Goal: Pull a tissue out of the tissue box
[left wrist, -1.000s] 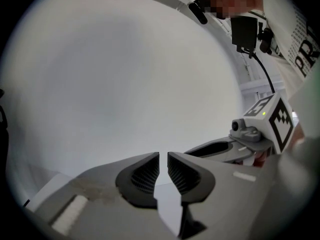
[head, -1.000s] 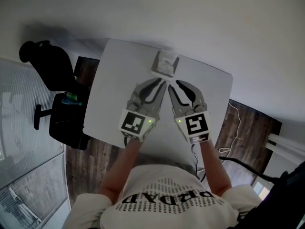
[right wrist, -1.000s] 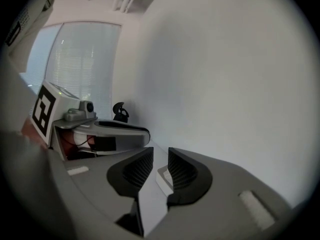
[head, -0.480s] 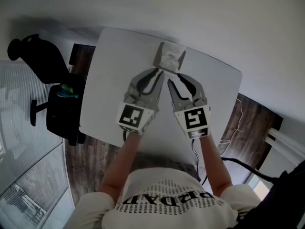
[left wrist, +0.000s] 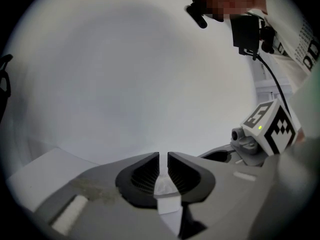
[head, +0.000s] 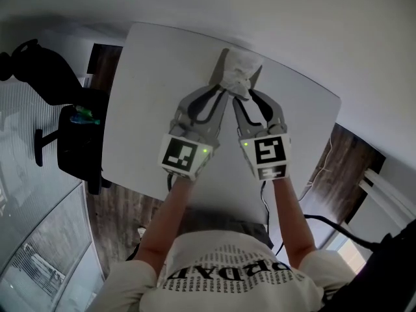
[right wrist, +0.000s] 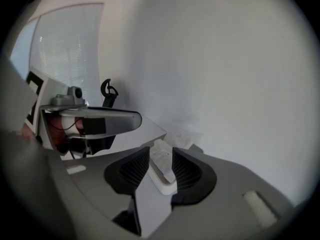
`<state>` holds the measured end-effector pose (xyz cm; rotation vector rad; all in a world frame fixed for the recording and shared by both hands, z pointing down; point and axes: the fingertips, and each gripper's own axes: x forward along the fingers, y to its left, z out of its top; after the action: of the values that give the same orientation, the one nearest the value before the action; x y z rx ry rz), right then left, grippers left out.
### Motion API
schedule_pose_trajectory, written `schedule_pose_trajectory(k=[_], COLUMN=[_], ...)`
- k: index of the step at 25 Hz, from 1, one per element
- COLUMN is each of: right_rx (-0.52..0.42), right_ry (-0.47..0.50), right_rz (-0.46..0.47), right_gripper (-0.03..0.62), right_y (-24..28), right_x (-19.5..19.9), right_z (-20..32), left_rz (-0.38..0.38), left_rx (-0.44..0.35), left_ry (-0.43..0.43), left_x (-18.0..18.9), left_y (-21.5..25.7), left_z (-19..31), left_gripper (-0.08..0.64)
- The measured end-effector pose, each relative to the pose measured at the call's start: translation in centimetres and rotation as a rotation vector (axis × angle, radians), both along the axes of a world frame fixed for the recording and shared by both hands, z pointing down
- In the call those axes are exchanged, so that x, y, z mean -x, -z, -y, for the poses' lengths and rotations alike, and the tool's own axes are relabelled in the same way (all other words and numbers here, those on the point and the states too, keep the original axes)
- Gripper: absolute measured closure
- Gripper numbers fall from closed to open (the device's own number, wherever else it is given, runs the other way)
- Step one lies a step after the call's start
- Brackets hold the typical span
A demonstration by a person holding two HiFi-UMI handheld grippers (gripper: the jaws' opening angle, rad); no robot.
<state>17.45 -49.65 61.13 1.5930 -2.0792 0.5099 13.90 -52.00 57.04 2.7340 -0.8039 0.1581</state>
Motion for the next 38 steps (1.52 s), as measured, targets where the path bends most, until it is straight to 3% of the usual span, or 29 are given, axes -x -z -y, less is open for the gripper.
schedule_pose_trajectory(k=[14, 19, 21, 23, 38], right_rx=[0.090, 0.083, 0.088, 0.090, 0.098], right_ry=[-0.035, -0.032, -0.013, -0.005, -0.021], right_rz=[-0.014, 0.018, 0.020, 0.001, 0.039], right_gripper=[0.436, 0.440, 0.466, 0.577, 0.583], right_y=[-4.7, -4.8, -4.8, -4.8, -3.8], right_x=[-0.8, -0.8, -0.6, -0.4, -0.3], right_z=[1.2, 1.3, 1.1, 1.0, 0.8], left_rz=[-0.008, -0.012, -0.012, -0.015, -0.029], left_rx=[0.069, 0.073, 0.074, 0.075, 0.065], left_ry=[0.025, 0.023, 0.022, 0.024, 0.005], left_x=[0.1, 0.1, 0.0, -0.2, -0.5], left_y=[-3.2, -3.5, -3.6, -3.4, -2.7], left_z=[1.2, 1.1, 0.9, 0.8, 0.9], left_gripper=[0.516, 0.517, 0.517, 0.517, 0.520])
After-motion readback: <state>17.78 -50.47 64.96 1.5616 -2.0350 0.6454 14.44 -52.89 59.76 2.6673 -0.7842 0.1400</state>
